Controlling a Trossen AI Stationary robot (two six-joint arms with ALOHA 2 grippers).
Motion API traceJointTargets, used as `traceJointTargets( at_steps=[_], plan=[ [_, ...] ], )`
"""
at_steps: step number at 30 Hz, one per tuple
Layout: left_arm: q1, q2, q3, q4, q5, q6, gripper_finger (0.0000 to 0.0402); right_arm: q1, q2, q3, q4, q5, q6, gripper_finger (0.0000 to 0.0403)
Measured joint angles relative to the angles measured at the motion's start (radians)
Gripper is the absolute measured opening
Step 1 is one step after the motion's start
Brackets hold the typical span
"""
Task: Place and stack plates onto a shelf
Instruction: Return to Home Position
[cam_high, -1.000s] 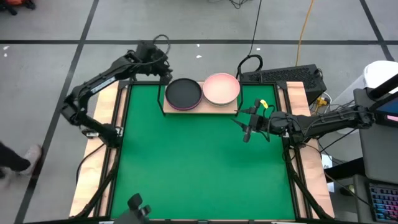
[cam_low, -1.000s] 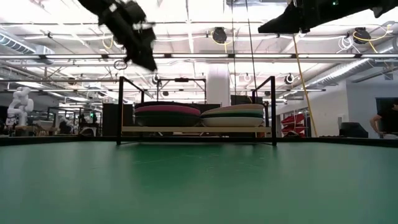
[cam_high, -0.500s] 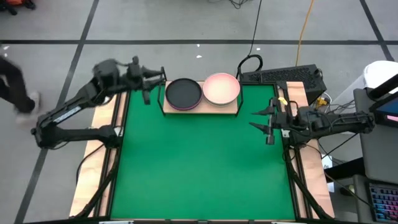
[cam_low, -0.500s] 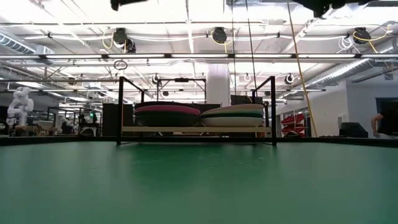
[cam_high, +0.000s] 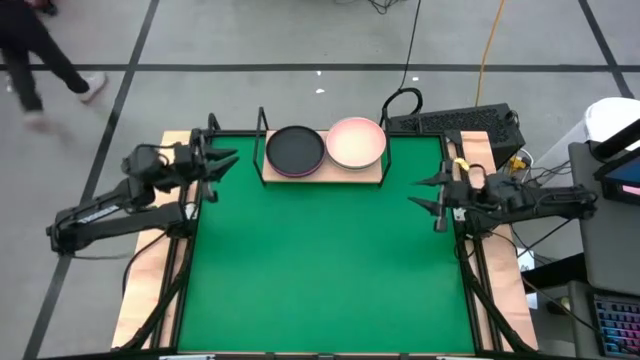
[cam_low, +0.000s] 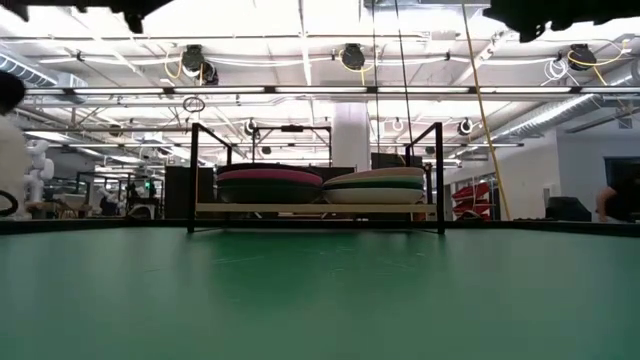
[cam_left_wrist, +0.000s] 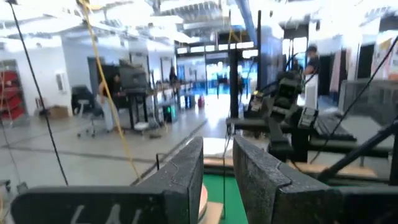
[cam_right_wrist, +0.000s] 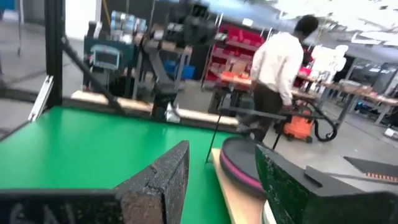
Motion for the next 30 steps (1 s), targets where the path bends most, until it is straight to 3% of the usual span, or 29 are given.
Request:
traceJointTargets(
  at_steps=[7,12,20,30],
  plan=[
    [-0.014,-0.174,-0.101,0.004,-0.001,-0.019,0.0092,-0.002,-0.199,-0.017,-0.056,-0.002,0.026,0.0164],
    [-0.014,-0.276,-0.157,0.001,0.0,-0.004,0.0092,-0.002,-0.315,-0.13,0.04,0.001,0.003,0.0164],
    [-0.015,-0.355,-0.275,0.011,0.001,-0.045,0.0092,-0.003,-0.319,-0.305,0.297,0.015,-0.046,0.0164],
    [-0.02,-0.368,-0.438,0.169,0.004,-0.065,0.0092,-0.003,-0.319,-0.421,0.332,0.05,0.056,0.0164]
  ],
)
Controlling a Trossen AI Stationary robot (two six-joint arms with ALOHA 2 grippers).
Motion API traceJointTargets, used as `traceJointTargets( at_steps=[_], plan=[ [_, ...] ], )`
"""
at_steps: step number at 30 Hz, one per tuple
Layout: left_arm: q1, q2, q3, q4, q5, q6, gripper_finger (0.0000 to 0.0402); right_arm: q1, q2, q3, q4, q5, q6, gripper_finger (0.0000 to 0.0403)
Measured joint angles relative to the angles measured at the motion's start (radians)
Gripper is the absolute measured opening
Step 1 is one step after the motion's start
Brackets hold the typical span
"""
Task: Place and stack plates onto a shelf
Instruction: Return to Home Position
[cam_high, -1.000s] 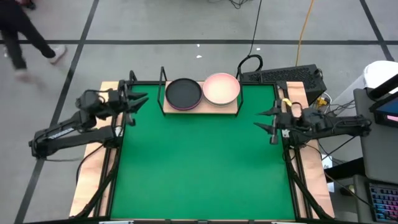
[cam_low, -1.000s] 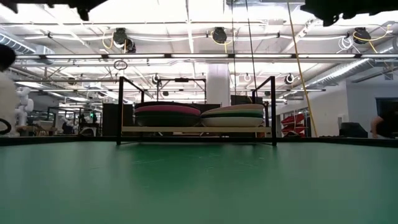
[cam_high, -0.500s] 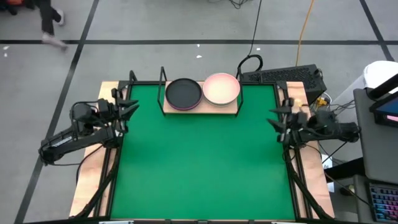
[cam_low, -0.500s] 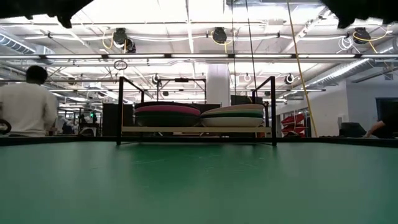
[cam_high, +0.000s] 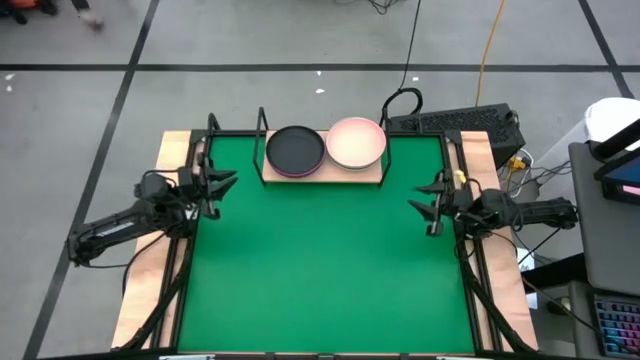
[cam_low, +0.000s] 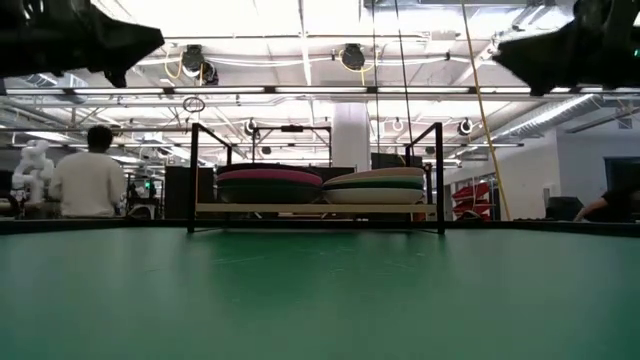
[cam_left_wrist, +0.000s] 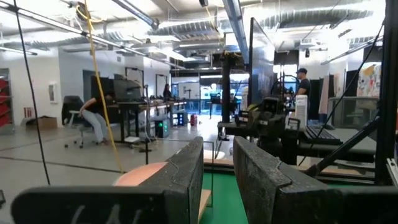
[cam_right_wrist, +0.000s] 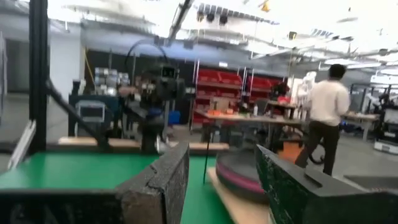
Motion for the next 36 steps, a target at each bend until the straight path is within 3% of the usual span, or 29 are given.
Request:
traceJointTargets(
  at_steps=[9,19,26,36],
  plan=[
    [0.001,0.002,-0.113,0.069,0.011,-0.013,0.0092,0.0,0.001,-0.051,0.003,-0.002,0.041,0.0139],
    [0.001,0.001,-0.113,-0.03,0.025,0.012,0.009,0.0,0.001,-0.054,-0.07,-0.045,0.065,0.0007],
    [0.001,0.001,-0.113,-0.143,0.044,0.001,0.001,0.0,0.001,-0.054,-0.082,-0.079,0.101,0.0001],
    [0.001,0.001,-0.113,-0.139,0.045,-0.004,0.001,0.0,0.001,-0.056,-0.09,-0.076,0.1,0.0007]
  ],
)
